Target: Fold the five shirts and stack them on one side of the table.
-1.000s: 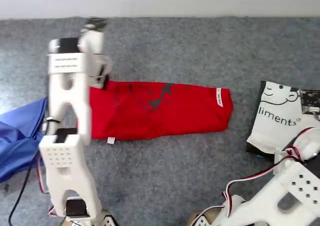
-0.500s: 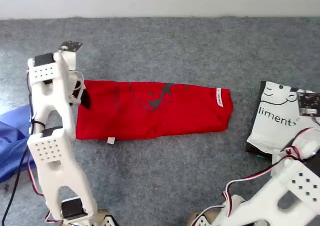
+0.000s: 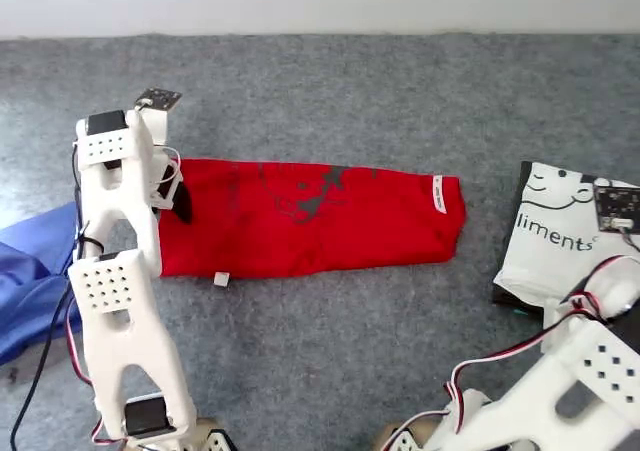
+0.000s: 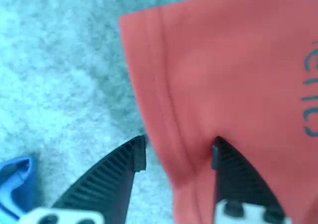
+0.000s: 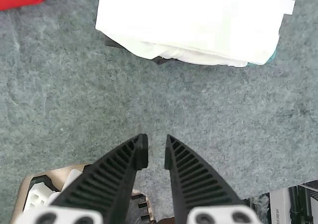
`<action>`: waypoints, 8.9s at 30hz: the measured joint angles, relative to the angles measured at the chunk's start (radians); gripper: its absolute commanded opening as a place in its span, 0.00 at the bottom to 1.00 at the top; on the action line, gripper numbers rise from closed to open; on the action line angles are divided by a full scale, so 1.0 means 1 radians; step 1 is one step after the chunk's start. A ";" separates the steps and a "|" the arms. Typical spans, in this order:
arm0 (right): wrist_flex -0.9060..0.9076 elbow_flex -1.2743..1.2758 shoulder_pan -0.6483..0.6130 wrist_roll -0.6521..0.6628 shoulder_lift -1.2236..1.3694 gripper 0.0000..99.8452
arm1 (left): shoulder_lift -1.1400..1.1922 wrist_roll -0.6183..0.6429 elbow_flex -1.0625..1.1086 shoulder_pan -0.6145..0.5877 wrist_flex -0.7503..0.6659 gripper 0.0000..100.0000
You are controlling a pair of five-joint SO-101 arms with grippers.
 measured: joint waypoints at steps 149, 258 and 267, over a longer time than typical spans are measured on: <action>0.002 0.084 0.000 0.000 0.000 0.08 | -0.245 0.216 0.157 0.694 -0.084 0.01; -0.244 -1.020 -0.872 -0.542 1.381 0.21 | -1.132 0.129 0.367 -0.057 0.130 0.01; -0.258 -1.022 -0.865 -0.545 1.415 0.21 | -1.134 0.126 0.413 -0.058 0.130 0.01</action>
